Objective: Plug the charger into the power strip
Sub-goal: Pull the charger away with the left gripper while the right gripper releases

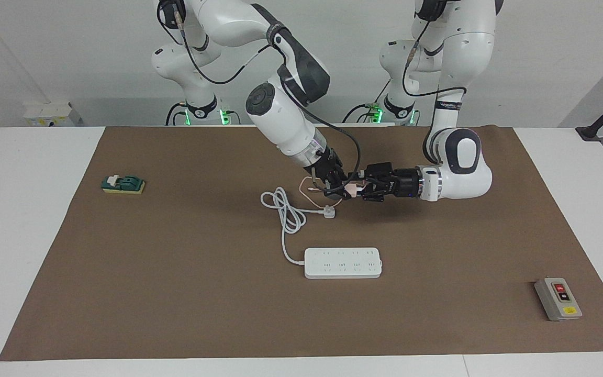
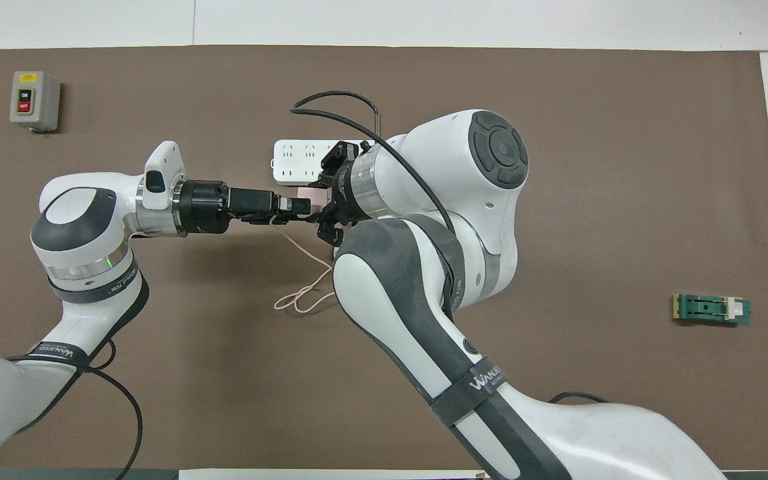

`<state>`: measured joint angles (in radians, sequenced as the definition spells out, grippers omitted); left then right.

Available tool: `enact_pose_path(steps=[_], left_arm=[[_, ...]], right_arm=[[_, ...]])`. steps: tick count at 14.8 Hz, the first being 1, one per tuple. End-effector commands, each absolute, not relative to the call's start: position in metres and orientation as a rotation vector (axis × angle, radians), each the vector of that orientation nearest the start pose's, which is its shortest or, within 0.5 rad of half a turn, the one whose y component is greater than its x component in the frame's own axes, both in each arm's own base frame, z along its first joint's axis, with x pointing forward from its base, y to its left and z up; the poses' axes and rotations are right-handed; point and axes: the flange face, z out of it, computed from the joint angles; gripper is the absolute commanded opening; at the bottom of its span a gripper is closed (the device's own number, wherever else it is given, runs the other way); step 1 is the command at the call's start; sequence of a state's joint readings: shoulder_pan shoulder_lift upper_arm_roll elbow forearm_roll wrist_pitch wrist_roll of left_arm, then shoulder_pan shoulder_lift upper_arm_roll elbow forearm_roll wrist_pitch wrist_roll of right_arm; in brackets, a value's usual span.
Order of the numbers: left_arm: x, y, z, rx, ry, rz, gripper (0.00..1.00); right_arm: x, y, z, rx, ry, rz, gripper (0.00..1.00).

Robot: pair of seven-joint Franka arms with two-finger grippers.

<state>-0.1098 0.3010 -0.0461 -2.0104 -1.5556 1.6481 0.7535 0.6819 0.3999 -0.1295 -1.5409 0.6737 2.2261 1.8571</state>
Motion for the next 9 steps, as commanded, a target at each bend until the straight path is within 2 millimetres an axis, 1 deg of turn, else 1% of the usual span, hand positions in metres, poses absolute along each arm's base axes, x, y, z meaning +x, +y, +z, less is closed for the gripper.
enact_pose_path(steps=[1,2,7,8,9], left_arm=[[0.5589,-0.1873,0.3437,1.633,-0.109,-0.059,0.02],[0.5596,-0.1866,0.3434,1.633,-0.108,-0.058,0.00],[0.5615,-0.1849,0.3452,1.639,-0.113,-0.052,0.00],[0.5624,-0.1850,0.3465,1.638,-0.116,-0.050,0.00],[0.5642,-0.1844,0.3481,1.638,-0.119,-0.044,0.00]], right_arm=[[0.5837,0.3952,0.4610,-1.825,1.916,0.535,0.00],[0.5842,0.3945,0.4611,-1.824,1.917,0.534,0.00],[0.5841,0.3947,0.4612,-1.812,1.924,0.544,0.00],[0.5870,0.3903,0.4612,-1.801,1.933,0.541,0.99],[0.5874,0.3896,0.4612,-1.800,1.935,0.543,1.00]])
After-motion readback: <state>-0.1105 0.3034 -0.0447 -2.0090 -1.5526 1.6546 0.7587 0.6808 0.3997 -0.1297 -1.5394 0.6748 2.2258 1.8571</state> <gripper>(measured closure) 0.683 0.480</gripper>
